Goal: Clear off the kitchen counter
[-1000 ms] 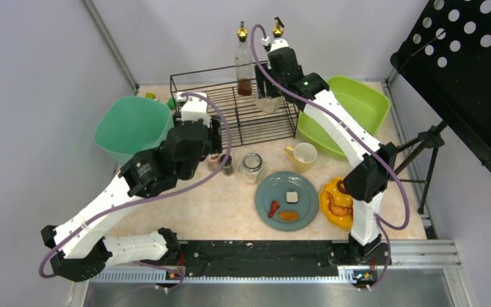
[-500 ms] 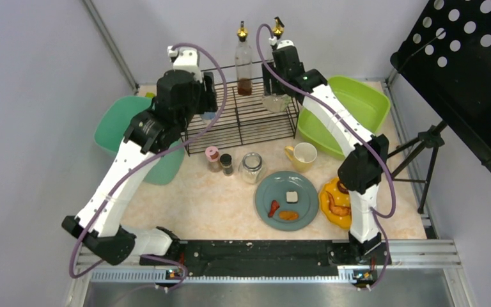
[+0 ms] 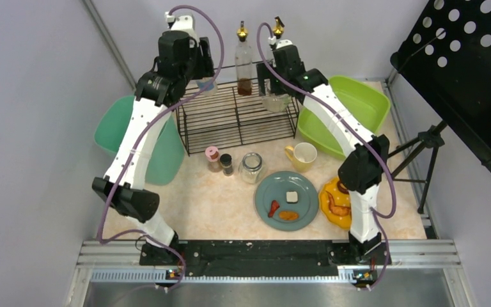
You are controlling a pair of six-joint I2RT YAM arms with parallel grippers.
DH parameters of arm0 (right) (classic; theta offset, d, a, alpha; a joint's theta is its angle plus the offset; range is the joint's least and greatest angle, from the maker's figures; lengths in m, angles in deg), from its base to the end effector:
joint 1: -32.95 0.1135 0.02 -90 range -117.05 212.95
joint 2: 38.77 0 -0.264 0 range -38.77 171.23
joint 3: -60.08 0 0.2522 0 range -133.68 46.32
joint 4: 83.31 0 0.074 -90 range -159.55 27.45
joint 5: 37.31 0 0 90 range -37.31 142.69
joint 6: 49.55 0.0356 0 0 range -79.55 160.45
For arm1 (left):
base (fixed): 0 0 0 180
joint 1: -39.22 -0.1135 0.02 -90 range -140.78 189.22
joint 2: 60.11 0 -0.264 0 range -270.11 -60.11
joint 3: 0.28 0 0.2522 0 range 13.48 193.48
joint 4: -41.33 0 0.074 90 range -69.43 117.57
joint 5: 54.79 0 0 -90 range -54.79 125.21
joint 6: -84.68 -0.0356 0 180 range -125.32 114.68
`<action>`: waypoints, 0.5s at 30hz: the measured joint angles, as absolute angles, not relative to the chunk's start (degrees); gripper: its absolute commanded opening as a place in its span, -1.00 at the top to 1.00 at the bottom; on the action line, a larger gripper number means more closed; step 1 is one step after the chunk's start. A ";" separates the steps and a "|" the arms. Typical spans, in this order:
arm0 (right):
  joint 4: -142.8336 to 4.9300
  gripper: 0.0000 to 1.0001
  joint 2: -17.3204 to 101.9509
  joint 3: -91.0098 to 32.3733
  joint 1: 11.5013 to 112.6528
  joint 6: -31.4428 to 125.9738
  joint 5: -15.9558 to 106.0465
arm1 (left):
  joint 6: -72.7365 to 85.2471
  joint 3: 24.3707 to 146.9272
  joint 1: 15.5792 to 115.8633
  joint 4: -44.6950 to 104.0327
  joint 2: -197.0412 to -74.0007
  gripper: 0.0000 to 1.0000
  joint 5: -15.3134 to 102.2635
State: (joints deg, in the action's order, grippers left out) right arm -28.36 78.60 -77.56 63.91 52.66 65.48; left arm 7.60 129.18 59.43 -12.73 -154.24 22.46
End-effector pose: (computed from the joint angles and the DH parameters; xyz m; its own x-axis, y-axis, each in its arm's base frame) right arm 0.4048 0.2337 0.3735 -0.5500 -0.0894 -0.8304 -0.2346 0.9708 0.0508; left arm 0.3290 -0.1128 0.4877 -0.3252 -0.1127 -0.9389 0.0699 0.9873 -0.1427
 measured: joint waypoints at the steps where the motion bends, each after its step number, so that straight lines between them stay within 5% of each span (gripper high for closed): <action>1: -28.40 -0.98 78.29 -77.36 63.91 52.68 65.26 | 7.60 130.67 59.06 -12.71 -155.49 1.00 22.72; 15: -35.66 -0.98 52.04 -53.69 64.89 53.23 67.49 | 9.79 148.37 56.11 -12.73 -168.54 1.00 28.16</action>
State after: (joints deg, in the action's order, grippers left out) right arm -35.66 52.04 -53.69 64.89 53.23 67.49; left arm 9.79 148.37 56.11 -12.73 -168.54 28.16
